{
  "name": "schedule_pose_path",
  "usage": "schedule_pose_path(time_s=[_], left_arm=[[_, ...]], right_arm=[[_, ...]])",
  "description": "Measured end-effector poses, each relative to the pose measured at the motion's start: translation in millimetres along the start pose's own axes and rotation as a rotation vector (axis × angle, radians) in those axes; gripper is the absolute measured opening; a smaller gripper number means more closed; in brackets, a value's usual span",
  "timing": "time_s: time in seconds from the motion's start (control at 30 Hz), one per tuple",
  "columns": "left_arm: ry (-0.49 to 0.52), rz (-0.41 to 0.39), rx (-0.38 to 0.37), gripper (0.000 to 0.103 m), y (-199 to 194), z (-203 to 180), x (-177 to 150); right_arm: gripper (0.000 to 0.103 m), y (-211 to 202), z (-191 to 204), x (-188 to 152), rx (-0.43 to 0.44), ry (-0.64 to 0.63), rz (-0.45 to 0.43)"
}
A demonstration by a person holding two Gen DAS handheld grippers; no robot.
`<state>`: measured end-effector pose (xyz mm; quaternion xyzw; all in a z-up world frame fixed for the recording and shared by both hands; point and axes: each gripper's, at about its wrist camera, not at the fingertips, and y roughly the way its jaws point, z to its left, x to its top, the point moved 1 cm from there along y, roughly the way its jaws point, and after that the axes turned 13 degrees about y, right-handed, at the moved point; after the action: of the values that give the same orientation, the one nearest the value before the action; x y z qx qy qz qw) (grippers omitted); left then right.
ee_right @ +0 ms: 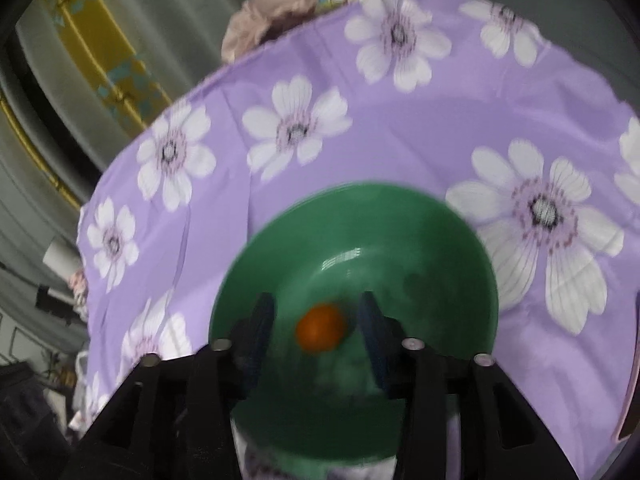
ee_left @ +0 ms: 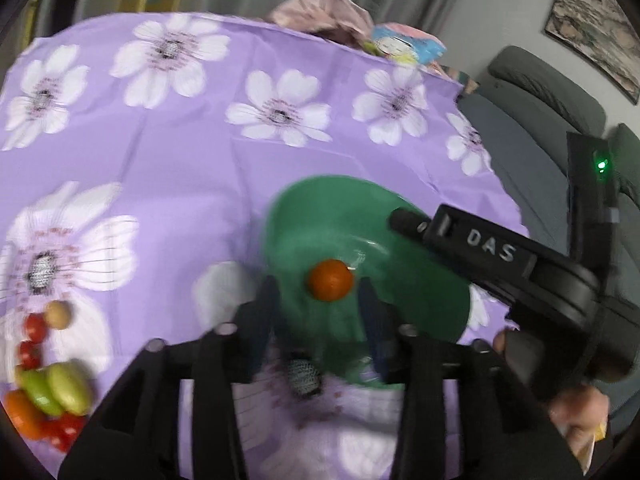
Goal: Organize fruits
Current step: 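Open the right tool to drop the tangerine into the green bowl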
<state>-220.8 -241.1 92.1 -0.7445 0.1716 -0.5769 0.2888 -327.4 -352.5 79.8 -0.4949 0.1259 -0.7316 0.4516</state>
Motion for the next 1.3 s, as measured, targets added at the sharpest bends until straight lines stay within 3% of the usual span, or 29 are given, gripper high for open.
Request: schedule_pose_path(time_s=[0.07, 0.27, 0.4, 0.47, 0.63, 0.8, 1.0, 1.13, 1.3], left_arm=[[-0.005, -0.002, 0.043, 0.056, -13.1, 10.5, -6.3], [-0.058, 0.02, 0.186, 0.061, -57.0, 62.3, -36.7], [-0.173, 0.008, 0.281, 0.065, -92.5, 107.6, -62.5], [-0.231, 0.002, 0.305, 0.072, -106.8, 124.9, -76.2], [-0.374, -0.001, 0.383, 0.073, -127.6, 167.4, -101.9], [-0.44, -0.009, 0.382, 0.073, -133.0, 181.6, -106.9], [-0.432, 0.004, 0.386, 0.073, -134.1, 181.5, -106.6], [-0.437, 0.006, 0.385, 0.073, -134.5, 186.3, -108.3], [-0.438, 0.015, 0.382, 0.073, -132.9, 188.1, -108.8]], right_arm=[[0.067, 2.7, 5.9, -1.3, -0.065, -0.038, -0.064], [0.067, 10.1, 12.4, -5.9, -0.13, -0.079, -0.088], [0.067, 12.1, 11.4, -9.8, -0.182, -0.103, -0.093], [0.067, 13.5, 9.9, -11.8, -0.192, -0.099, -0.1], [0.067, 20.4, 15.2, -17.3, -0.163, -0.113, -0.071], [0.067, 26.6, 23.5, -25.6, -0.113, -0.121, -0.06], [0.067, 13.6, 24.8, -31.3, -0.202, -0.16, -0.078], [0.068, 1.9, 22.1, -31.7, -0.182, -0.164, -0.033], [0.075, -25.3, 33.6, -31.5, -0.203, -0.198, -0.1]])
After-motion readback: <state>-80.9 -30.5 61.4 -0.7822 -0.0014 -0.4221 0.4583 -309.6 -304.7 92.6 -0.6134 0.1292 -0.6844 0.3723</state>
